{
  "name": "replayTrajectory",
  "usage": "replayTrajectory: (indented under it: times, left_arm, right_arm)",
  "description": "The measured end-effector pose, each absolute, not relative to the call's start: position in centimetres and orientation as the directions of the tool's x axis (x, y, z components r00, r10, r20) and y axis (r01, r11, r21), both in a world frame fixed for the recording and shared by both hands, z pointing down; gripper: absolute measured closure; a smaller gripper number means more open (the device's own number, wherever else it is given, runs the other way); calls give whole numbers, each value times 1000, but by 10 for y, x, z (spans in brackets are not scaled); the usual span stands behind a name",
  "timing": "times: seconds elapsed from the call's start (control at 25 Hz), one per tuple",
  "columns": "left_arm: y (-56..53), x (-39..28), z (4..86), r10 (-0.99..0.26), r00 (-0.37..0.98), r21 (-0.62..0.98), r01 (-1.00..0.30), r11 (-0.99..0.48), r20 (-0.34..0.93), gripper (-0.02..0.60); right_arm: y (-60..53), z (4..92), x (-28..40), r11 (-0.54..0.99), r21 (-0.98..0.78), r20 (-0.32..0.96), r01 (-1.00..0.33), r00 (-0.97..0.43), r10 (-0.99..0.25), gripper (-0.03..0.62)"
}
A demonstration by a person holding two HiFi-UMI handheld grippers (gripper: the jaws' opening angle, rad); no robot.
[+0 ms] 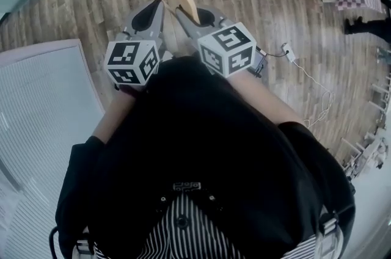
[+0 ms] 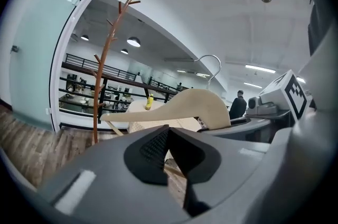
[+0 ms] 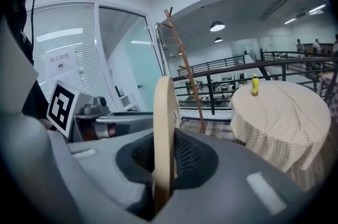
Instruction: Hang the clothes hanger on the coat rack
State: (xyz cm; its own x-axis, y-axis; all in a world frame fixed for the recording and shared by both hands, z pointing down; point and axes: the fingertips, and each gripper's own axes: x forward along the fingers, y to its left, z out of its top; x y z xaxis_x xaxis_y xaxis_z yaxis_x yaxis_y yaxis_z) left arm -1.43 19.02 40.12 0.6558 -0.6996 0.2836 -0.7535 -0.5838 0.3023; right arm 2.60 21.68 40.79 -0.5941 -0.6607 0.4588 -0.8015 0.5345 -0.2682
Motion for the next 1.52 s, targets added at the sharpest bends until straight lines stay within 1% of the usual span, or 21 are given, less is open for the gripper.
replayTrajectory:
  times: [0.16,0.48,0.68,0.84,1.28,1.52]
  left_arm:
    - [192,-36,412,-709,638,314,-768,-558,300,583]
    - [187,-70,414,-762,576,309,-813,-494,298,584]
    - [165,-87,418,-785,531,318,-840,-440,318,584]
    - [134,-100,417,-807,501,317,-856,-408,313,583]
    - [19,-80,386,-851,434,284,-891,-355,297,583]
    - [-31,-65,383,-870,385,264,-913,-311,308,583]
  right_arm:
    - [215,410,-2,582,-248,466,-774,-622,-629,556]
    - [204,415,-31,641,-261,476,-722,-674,-565,556]
    - [180,417,-51,687,-283,470,-670,-721,-509,556]
    - [145,416,-62,709,-292,450,-642,-746,-490,556]
    - [26,390,-41,763,-307,425,-569,-799,-425,556]
    - [-28,383,-33,804,-325,394,-498,-844,-364,556]
